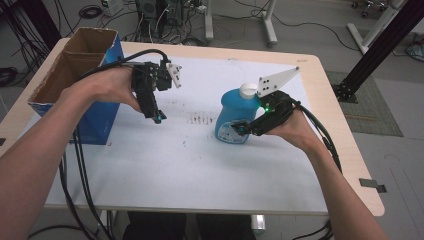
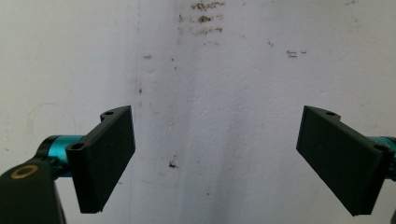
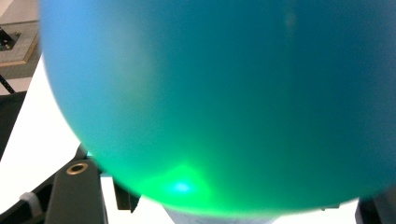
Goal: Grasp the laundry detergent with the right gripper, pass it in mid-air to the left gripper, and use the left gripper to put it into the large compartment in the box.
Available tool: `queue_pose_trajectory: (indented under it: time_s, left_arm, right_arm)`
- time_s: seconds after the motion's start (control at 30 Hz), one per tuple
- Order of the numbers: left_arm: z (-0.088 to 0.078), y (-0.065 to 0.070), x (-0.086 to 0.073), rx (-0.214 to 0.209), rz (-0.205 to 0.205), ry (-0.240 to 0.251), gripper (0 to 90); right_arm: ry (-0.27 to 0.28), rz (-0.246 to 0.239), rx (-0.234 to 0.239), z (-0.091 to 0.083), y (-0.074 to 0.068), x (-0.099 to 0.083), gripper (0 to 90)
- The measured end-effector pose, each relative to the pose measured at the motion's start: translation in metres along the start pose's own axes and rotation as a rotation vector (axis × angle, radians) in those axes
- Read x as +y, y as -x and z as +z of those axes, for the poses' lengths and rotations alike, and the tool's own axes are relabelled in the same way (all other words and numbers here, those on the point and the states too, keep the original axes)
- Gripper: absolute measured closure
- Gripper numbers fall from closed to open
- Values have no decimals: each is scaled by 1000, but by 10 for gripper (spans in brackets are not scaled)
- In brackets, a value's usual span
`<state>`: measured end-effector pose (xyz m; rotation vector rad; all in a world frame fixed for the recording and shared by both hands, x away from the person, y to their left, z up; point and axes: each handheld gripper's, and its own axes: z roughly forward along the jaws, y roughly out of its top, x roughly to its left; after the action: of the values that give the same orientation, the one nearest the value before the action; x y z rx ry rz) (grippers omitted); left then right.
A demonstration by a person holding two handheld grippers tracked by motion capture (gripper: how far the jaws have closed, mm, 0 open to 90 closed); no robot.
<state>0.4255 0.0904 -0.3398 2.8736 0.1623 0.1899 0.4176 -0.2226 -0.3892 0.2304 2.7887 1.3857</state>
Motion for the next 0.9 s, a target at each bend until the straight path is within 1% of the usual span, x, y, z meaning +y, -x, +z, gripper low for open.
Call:
queue_pose_trajectory:
  time_s: [0.23,0.47,0.6,0.87,0.9]
  left_arm:
    - [-1,0,0,1,-6,5,116]
    - [0,0,0,0,1,2,116]
    - [0,0,0,0,2,4,116]
    - [-1,1,-1,-1,-1,4,117]
    - [-1,1,0,2,5,6,117]
  right_arm:
    - [10,-2,-6,-1,0,0,318]
    - [8,0,0,1,1,0,335]
    - [10,7,-1,2,1,-1,367]
    - [18,-5,10,2,0,0,427]
    - [17,-8,10,2,0,-1,431]
